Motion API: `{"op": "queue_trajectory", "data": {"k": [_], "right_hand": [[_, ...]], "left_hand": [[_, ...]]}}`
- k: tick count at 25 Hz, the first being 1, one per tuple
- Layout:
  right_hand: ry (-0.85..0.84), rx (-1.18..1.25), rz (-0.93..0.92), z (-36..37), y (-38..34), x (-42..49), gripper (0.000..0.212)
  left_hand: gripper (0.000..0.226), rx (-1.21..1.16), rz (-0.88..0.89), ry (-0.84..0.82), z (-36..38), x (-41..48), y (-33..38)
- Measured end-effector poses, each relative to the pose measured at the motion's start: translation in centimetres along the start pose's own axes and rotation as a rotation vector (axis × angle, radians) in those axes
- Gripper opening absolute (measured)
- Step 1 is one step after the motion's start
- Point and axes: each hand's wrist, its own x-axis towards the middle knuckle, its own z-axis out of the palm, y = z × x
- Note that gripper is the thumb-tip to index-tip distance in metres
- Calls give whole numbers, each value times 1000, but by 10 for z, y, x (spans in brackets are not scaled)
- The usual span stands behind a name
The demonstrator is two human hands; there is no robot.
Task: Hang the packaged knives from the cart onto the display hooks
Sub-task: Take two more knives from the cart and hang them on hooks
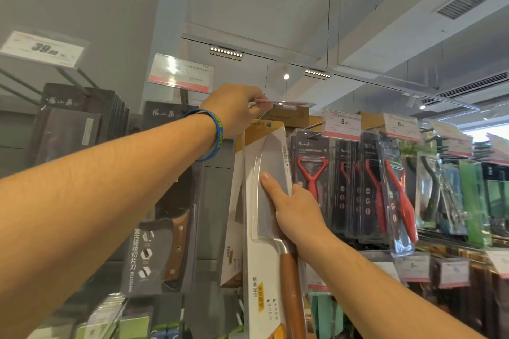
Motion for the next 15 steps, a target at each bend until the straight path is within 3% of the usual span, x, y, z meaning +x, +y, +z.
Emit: {"op": "queue_trajectory", "data": {"k": [8, 15], "right_hand": [[13, 156, 103, -4, 4, 7, 59], [25, 95, 92, -2, 3, 4, 67]], "left_hand": [[36, -10, 7, 13, 0, 0, 1], [42, -2, 4, 110, 7, 1, 1]]}}
